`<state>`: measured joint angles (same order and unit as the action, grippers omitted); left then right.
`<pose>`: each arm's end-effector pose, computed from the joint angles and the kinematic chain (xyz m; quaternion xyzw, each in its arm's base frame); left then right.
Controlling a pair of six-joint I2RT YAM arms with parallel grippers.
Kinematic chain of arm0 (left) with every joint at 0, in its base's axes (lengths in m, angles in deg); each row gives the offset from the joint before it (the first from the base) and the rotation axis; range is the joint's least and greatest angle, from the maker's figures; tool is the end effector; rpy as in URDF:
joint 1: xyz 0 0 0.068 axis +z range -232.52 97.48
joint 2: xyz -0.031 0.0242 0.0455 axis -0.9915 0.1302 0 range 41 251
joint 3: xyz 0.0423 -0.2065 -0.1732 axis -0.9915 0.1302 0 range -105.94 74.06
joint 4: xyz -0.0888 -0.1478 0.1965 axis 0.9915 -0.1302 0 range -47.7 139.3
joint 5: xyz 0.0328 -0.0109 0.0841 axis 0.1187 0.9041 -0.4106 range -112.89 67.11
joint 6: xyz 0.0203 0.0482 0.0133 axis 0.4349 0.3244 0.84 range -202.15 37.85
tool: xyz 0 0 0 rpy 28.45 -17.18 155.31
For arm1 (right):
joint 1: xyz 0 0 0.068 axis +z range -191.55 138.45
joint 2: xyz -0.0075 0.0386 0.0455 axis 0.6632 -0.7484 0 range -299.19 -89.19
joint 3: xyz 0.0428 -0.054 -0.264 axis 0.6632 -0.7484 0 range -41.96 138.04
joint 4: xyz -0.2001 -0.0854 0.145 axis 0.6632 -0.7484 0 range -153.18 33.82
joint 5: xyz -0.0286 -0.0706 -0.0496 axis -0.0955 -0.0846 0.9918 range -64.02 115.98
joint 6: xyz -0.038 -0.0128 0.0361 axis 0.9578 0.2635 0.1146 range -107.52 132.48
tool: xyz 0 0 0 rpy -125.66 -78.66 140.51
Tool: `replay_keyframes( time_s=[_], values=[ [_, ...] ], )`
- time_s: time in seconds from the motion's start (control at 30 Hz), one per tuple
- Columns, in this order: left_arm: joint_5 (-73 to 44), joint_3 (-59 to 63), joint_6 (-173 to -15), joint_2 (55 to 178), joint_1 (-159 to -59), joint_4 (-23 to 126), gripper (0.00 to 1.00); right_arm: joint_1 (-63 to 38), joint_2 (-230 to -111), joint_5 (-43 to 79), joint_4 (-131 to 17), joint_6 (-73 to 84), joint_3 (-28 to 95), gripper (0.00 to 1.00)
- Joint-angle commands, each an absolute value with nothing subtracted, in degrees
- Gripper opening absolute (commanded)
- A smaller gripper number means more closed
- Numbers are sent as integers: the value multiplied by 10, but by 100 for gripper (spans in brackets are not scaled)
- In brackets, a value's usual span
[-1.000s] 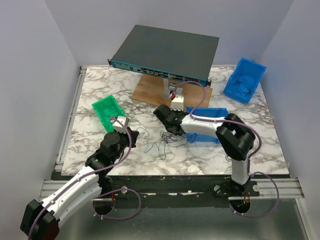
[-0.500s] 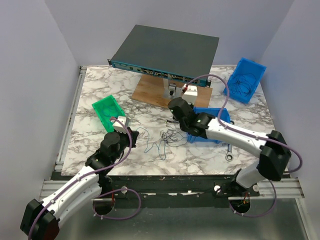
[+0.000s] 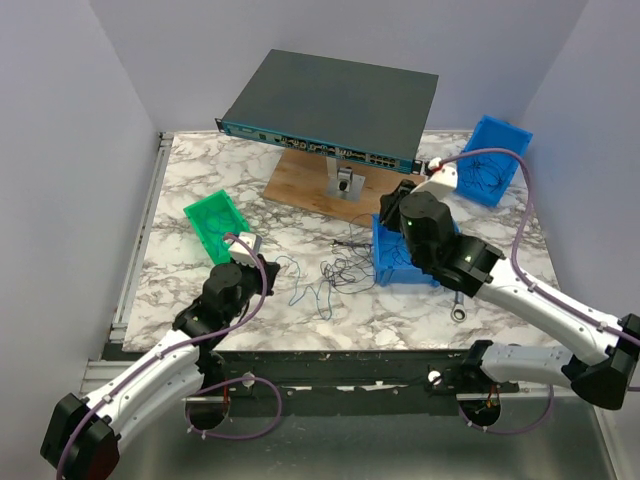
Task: Untangle the cables
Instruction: Untie the cable.
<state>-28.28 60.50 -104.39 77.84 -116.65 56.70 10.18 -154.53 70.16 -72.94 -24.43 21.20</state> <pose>0.1365 -0.0886 0.2001 0.0544 0.7958 -0.2512 0.5484 0.1751 0.1818 0.3718 0.1195 0.7760 0.1572 0.5991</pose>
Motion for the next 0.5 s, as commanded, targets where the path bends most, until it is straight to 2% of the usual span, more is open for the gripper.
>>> replay_keyframes(
  time_s=[0.0, 0.13, 0.2, 0.27, 0.47],
  values=[
    [-264, 604, -1034, 783, -1167, 582, 0, 98, -1579, 693, -782, -229, 210, 40],
    [-262, 605, -1033, 782, -1167, 582, 0, 115, -1652, 641, -752, -234, 207, 51],
    [-262, 605, -1033, 782, -1168, 582, 0, 136, -1703, 649, -747, -240, 223, 53],
    [-262, 605, -1033, 782, -1169, 583, 0, 144, -1756, 650, -753, -250, 247, 53],
    [-257, 606, -1032, 779, -1170, 583, 0, 145, -1885, 681, -743, -280, 301, 44]
  ],
)
